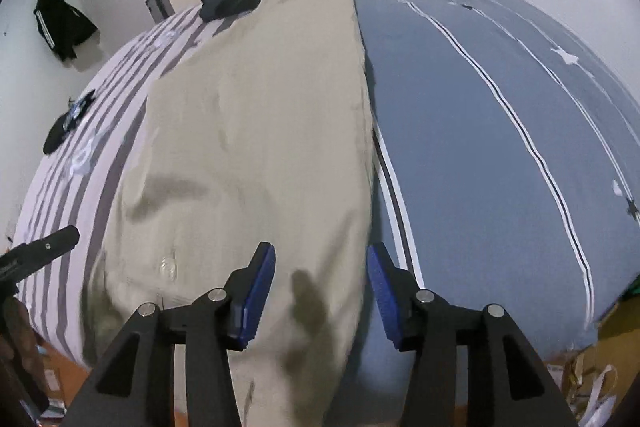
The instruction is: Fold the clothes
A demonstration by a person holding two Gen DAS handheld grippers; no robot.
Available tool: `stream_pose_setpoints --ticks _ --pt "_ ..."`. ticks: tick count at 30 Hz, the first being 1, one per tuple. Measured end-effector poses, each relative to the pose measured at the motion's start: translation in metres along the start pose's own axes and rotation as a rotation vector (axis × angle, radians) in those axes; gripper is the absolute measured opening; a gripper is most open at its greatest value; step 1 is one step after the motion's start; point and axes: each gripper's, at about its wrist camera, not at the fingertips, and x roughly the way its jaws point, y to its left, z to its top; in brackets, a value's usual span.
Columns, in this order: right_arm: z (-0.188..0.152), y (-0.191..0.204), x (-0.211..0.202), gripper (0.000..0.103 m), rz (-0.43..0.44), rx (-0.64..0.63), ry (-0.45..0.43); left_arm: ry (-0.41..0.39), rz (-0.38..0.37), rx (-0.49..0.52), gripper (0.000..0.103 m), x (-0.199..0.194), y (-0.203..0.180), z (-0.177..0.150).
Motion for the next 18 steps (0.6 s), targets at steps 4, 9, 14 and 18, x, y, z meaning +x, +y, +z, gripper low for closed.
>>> stream_pose_setpoints --ticks 4,9,14,18 --pt "0.046 0.007 0.017 0.044 -0.002 -0.010 -0.052 -0.039 -0.024 0.019 0.051 0.003 -0.013 0.029" --pt "0.086 0.000 0.011 0.045 0.001 -0.049 -0.103 -0.070 -0.021 0.031 0.054 0.003 -0.024 0.063" --pt "0.120 -0.007 -0.009 0.050 0.011 -0.044 -0.142 -0.104 0.002 0.042 0.059 0.005 -0.030 0.099" --pt "0.156 -0.021 -0.004 0.060 0.025 -0.013 -0.180 -0.119 0.034 0.017 0.063 0.024 -0.029 0.132"
